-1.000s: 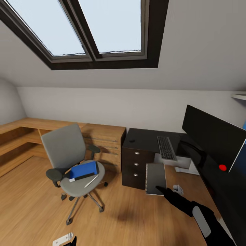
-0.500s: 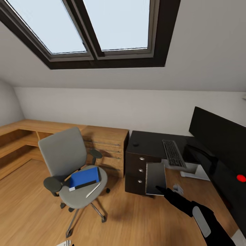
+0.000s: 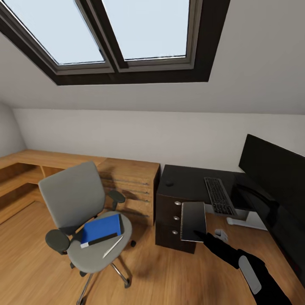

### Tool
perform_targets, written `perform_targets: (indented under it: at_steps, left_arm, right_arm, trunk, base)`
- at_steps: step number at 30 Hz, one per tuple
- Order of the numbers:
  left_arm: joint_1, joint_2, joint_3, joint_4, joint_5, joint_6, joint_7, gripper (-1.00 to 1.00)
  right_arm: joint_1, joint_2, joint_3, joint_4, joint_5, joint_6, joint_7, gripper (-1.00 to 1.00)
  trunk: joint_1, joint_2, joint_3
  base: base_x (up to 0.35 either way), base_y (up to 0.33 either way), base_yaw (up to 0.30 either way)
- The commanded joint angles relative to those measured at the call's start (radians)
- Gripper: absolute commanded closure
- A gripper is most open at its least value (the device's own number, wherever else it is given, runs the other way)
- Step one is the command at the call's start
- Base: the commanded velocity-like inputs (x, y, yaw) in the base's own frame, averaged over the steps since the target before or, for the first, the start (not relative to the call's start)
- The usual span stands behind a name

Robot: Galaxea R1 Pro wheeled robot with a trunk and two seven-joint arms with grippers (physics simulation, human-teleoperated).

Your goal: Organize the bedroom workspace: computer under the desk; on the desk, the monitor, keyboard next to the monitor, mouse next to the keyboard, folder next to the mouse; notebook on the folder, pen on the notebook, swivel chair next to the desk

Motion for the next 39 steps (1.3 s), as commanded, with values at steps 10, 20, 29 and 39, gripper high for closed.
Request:
perform_targets:
  at_steps: [10,20,29,39]
  left_arm:
    - [0.044,-0.011,-0.006,0.013,0.011,-0.101,-0.020,-1.00]
    - [0.075,-0.012,-0.006,0.014,0.012,-0.213,-0.091,-1.00]
    - [0.105,-0.013,-0.006,0.014,0.011,-0.318,-0.116,-1.00]
    - [0.127,-0.012,-0.006,0.014,0.011,-0.368,-0.192,-1.00]
  right_arm:
    - [-0.001,-0.001,-0.002,0.000,-0.006,0.017,-0.023,1.00]
    - [-0.074,0.002,-0.003,0.021,-0.008,0.018,-0.208,1.00]
    - [-0.175,0.003,-0.003,0.130,-0.009,0.010,-0.283,1.00]
    - [-0.210,0.003,-0.002,0.155,-0.009,0.009,-0.290,1.00]
  trunk:
    - [0.000,-0.001,-0.001]
    - [0.000,-0.001,-0.001]
    - [0.000,-0.001,-0.001]
    - [0.000,-0.001,-0.001]
  base:
    - [0.028,0.000,0.000]
    - [0.002,0.000,0.000]
    - [0.000,0.000,0.000]
    - [0.000,0.000,0.000]
